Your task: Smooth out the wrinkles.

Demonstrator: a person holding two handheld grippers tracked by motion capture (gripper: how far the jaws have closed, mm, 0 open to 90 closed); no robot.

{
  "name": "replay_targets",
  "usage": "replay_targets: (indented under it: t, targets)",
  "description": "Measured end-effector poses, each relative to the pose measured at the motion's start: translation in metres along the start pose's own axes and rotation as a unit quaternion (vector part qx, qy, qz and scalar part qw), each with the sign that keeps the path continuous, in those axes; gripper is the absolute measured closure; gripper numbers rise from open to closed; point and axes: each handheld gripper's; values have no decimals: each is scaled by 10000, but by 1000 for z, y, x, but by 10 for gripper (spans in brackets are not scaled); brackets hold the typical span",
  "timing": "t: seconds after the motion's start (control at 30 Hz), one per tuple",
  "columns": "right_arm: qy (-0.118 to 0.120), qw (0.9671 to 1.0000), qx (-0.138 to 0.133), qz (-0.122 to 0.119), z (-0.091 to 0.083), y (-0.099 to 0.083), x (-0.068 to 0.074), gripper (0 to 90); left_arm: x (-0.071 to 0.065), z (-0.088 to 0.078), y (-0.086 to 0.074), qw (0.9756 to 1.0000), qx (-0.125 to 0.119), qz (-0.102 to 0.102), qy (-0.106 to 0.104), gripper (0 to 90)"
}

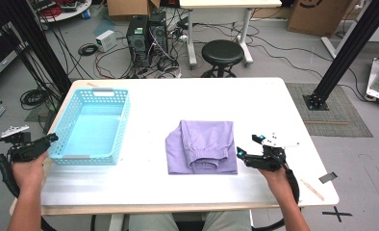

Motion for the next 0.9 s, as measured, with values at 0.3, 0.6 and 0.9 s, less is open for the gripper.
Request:
replay_targets:
  t: [0.3,0.6,0.9]
  targets:
    - [-14,10000,16,43,0,-1,-2,214,0,-5,-1,9985,-509,81,-178,648]
    - [-10,10000,3,29,0,0,-3,214,-4,-13,5,9938,-1063,102,-314,458]
    - [-57,10000,10,66,-1,-1,-7,214,-15,-14,14,9869,-1473,56,-662,230]
Point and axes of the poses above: each handheld gripper's, and its own axes: z roughly forward along the jaws, y roughly out of its top, x roughly to its left, and after that the axes turned 6 degrees about z, right-handed
